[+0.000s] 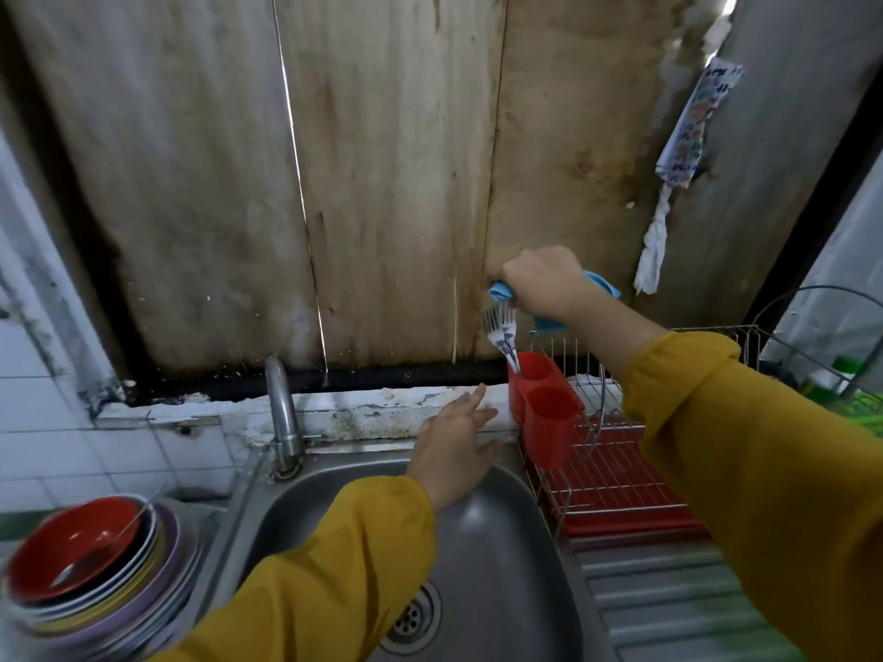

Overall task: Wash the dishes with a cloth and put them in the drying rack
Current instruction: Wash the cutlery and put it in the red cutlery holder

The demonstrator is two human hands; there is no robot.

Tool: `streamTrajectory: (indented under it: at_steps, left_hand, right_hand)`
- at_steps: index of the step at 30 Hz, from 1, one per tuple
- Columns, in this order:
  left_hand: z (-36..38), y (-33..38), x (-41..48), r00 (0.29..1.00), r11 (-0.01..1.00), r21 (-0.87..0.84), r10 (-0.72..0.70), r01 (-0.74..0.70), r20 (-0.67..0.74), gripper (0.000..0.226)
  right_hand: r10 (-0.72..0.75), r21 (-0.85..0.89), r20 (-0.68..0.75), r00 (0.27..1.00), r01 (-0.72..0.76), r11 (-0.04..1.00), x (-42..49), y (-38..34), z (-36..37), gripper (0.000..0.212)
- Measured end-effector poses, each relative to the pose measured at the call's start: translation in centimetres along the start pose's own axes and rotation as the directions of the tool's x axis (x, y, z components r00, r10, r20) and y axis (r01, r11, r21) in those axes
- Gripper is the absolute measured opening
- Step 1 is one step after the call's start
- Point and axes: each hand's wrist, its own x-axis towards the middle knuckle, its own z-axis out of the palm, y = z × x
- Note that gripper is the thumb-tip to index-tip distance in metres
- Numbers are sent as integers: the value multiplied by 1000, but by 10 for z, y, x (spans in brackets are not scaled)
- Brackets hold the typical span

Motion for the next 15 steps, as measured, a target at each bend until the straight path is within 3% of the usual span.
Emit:
streamTrajectory:
  at_steps: [3, 7, 12, 15]
  left_hand:
    - [-11, -12, -23, 996, 1000, -26, -4, 2, -93, 45]
    - [-34, -28, -56, 968, 998, -47, -52, 42, -246, 37]
    - [-66, -64, -109, 924, 990, -69, -137, 120, -358, 23]
    - [-82, -102, -147, 898, 982, -11, -179, 191, -402, 36]
  right_hand:
    - [83, 153, -80, 993, -70, 986, -10, -8, -13, 27]
    - [103, 453, -158, 982, -20, 891, -32, -52, -30, 32]
    - [91, 812, -200, 976, 113, 573, -59, -135, -25, 34]
    - [114, 915, -215, 970, 159, 372, -68, -194, -10, 33]
